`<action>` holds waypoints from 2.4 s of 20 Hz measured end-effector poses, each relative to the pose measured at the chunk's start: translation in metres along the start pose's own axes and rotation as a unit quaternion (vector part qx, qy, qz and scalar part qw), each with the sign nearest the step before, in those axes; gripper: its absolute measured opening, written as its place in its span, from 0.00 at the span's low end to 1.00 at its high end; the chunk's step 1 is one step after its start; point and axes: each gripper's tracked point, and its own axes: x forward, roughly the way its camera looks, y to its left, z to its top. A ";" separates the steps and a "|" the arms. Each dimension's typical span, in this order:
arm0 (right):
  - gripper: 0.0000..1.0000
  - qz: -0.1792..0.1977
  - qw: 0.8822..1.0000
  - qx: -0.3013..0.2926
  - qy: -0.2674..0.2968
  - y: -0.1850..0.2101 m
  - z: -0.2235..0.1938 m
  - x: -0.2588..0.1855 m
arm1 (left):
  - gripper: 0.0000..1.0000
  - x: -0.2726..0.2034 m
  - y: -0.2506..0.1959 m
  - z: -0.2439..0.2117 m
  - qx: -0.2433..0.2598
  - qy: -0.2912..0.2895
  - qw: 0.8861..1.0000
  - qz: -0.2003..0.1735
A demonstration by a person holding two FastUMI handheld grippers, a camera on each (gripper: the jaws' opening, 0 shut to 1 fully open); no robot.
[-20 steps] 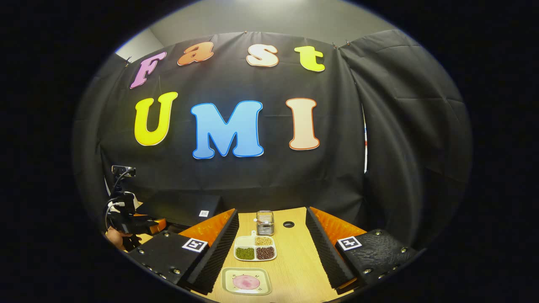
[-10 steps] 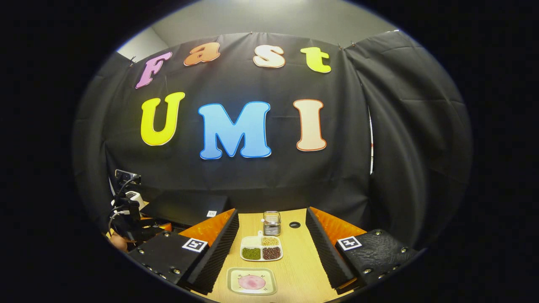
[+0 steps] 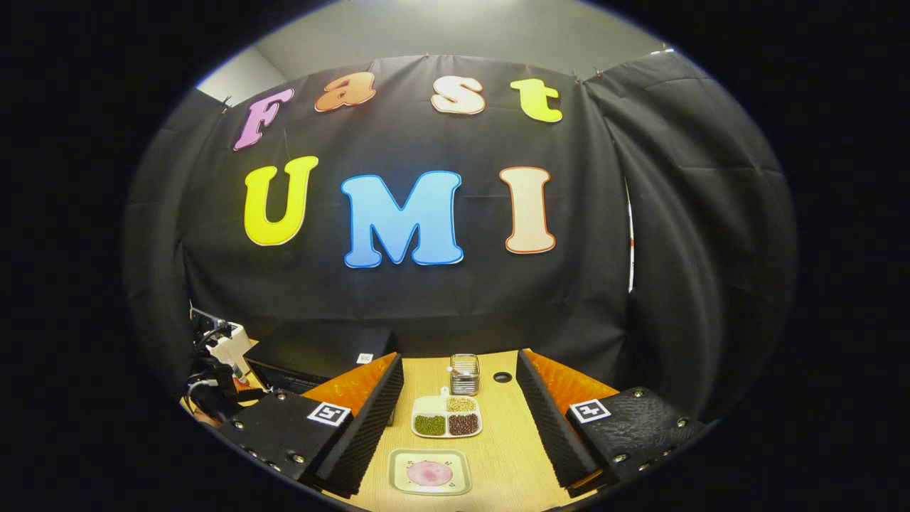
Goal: Open the electric oven with the left hand, put the food in, and close the electric oven.
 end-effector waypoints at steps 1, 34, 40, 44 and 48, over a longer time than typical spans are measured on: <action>0.96 0.001 1.000 -0.001 0.001 0.001 0.000 0.000 | 1.00 -0.003 0.000 -0.003 0.000 0.000 1.000 0.001; 0.97 0.100 0.911 0.119 0.383 -0.016 -0.214 0.050 | 0.95 -0.154 -0.003 0.132 -0.040 -0.196 0.980 -0.013; 0.98 0.076 0.874 0.099 0.469 -0.029 -0.270 0.067 | 0.99 -0.182 0.016 0.136 -0.049 -0.210 0.976 0.003; 0.99 0.065 0.858 0.056 0.506 -0.030 -0.301 0.079 | 0.99 -0.198 0.031 0.134 -0.069 -0.212 0.975 0.014; 0.98 0.051 0.844 -0.001 0.534 -0.031 -0.327 0.089 | 0.99 -0.209 0.045 0.128 -0.058 -0.214 0.975 0.031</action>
